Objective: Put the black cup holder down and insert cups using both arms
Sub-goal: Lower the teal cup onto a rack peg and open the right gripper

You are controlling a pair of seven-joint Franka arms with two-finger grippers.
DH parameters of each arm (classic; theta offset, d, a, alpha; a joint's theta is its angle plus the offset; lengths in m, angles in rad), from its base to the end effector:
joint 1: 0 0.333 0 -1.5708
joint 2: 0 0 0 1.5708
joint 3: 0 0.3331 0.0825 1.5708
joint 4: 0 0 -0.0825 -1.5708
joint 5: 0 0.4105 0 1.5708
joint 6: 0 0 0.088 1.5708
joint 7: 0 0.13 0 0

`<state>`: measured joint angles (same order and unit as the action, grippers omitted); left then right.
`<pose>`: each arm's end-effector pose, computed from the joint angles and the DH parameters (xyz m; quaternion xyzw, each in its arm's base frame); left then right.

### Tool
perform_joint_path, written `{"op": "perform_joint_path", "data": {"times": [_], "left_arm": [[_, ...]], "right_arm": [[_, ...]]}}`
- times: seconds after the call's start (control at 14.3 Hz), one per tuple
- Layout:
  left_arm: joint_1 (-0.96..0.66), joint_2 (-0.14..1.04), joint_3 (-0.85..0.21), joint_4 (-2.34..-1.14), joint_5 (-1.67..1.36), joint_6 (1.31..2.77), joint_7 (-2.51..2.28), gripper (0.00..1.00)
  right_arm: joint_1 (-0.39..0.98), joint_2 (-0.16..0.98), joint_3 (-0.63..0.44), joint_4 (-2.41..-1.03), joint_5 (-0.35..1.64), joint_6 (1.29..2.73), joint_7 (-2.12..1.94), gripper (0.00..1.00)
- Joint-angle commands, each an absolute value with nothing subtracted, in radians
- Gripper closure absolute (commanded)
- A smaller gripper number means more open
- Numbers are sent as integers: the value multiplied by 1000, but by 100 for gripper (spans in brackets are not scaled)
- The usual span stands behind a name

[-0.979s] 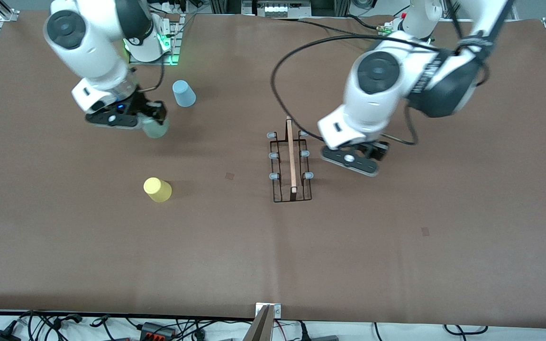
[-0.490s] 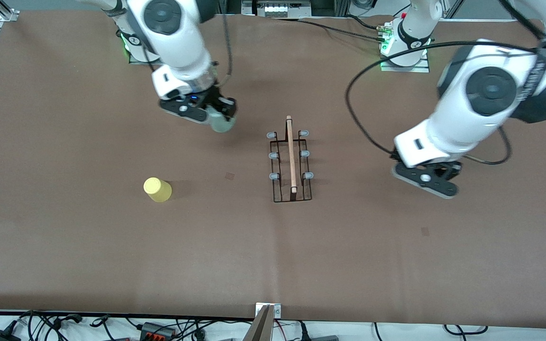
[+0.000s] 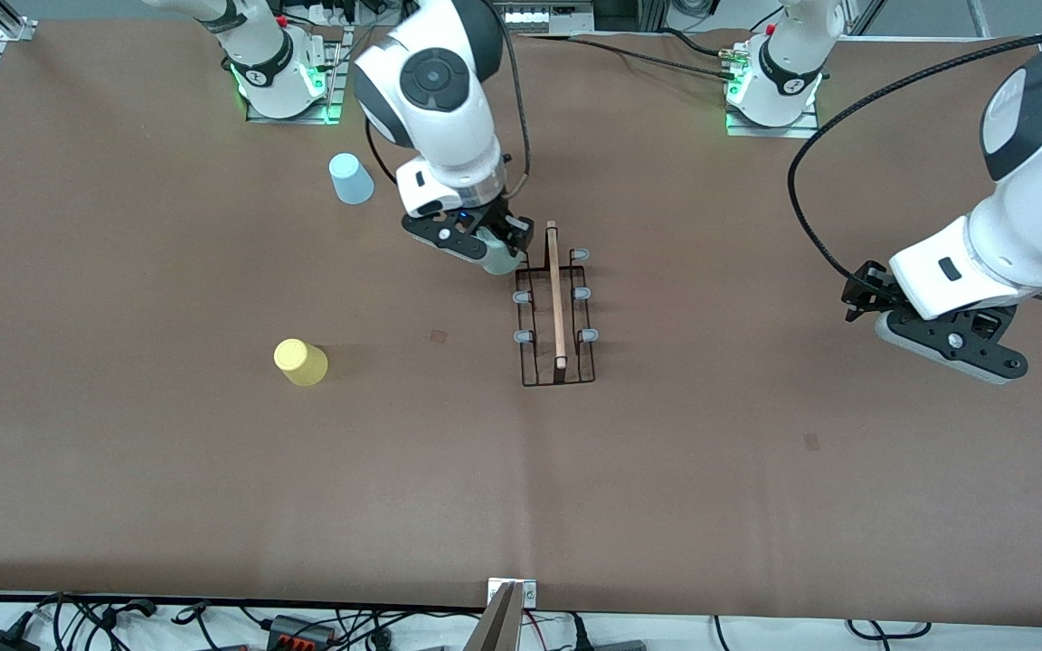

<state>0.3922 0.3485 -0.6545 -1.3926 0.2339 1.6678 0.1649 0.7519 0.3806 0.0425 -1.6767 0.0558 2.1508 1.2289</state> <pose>0.6741 -0.0867 0.5327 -0.9778 0.2090 0.0011 0.0117 0.4911 0.5010 0.3718 -0.9713 0.2309 0.0022 0.0566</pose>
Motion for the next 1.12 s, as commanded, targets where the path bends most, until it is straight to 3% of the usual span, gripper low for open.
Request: {"op": "perform_joint_path", "data": {"times": [0.0, 0.84, 0.91, 1.05], "left_arm": [[394, 362, -658, -1378, 212, 1657, 176, 18], [390, 364, -661, -1379, 212, 1660, 129, 18], [391, 364, -661, -1379, 212, 1660, 129, 18], [391, 364, -661, -1379, 212, 1660, 127, 18]], "right_arm": [[765, 402, 37, -1646, 41, 2148, 1264, 84], [801, 459, 37, -1652, 17, 2169, 1285, 81], [801, 460, 37, -1652, 18, 2174, 1285, 75], [799, 459, 37, -1652, 28, 2175, 1284, 0]]}}
